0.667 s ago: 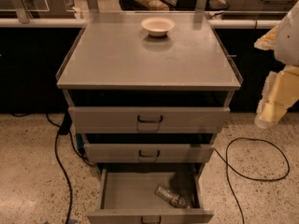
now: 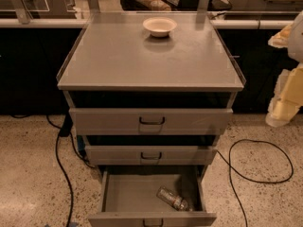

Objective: Pick water bottle from bottom drawer and place on counter

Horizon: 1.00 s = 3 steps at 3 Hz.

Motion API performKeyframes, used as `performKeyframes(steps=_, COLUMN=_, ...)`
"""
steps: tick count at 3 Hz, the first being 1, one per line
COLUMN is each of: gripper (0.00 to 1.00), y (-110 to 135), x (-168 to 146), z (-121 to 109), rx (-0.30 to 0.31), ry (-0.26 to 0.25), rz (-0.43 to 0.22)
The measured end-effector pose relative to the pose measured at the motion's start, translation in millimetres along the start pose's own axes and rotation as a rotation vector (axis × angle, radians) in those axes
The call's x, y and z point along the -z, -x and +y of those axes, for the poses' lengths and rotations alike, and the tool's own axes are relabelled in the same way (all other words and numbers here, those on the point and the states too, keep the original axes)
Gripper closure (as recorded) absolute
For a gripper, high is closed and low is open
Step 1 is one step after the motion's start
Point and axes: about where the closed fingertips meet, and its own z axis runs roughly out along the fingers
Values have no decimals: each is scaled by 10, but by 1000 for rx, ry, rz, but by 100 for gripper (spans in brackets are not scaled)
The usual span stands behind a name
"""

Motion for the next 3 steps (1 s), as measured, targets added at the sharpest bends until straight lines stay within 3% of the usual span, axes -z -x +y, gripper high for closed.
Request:
performKeyframes(steps=1, gripper=0, y=-328, x=66, z=-192, rx=-68, ry=-32, rz=22)
performKeyframes(steps=3, gripper=0, y=-1111, x=182, z=-612, rx=-122, ry=-120, rz=70)
